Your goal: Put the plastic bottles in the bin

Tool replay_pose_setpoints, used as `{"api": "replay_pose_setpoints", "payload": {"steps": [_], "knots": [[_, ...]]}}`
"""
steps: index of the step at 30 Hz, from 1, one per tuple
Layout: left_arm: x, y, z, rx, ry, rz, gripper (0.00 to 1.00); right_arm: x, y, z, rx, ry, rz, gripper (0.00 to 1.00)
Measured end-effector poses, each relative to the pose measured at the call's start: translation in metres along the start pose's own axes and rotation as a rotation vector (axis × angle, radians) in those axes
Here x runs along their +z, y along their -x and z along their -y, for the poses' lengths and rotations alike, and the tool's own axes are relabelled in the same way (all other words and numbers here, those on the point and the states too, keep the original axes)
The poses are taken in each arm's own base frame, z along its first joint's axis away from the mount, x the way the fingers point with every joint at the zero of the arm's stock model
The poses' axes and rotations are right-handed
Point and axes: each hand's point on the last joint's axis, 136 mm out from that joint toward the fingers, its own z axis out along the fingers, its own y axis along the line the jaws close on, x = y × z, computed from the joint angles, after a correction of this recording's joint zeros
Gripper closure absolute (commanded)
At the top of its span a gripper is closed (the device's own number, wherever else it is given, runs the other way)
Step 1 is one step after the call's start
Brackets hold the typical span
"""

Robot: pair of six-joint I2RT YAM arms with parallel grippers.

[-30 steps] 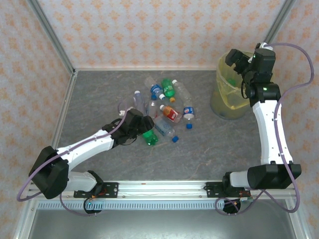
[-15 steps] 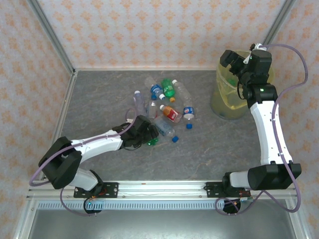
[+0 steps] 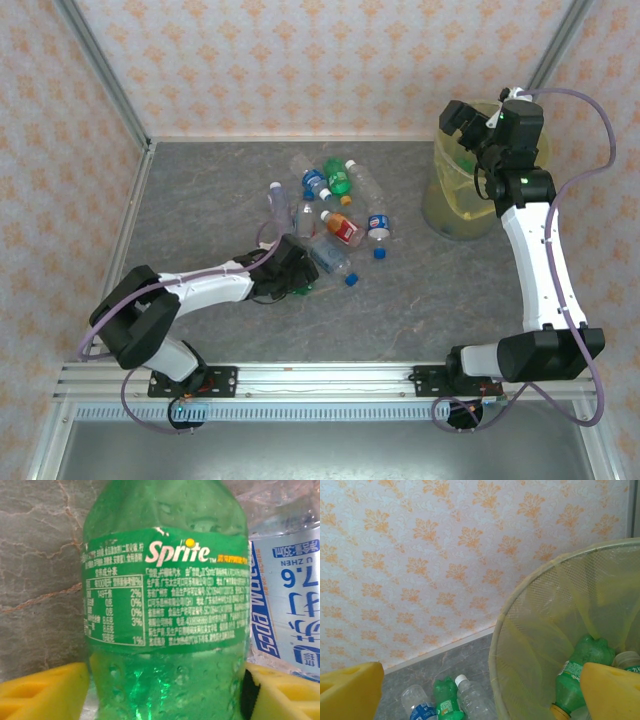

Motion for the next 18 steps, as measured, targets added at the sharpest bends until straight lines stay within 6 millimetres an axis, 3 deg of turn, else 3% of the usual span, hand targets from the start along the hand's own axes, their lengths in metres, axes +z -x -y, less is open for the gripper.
{"api": "replay_pose_setpoints", "payload": {"steps": [4,9,18], "knots": [[0.002,-0.002,-0.004,0.015,0.000,0.000,0.45,0.000,-0.001,-0.003,-0.001,0.015,-0.007,0.00],[-0.007,0.001,-0.003,0.021,-0.026,0.022,0.51,0.000,-0.006,-0.012,-0.005,0.050,-0.025,0.00],[-0.062,0.030,0.042,0.102,-0.242,0.174,0.52,0.000,-0.011,-0.038,0.002,0.184,-0.059,0.00]]}}
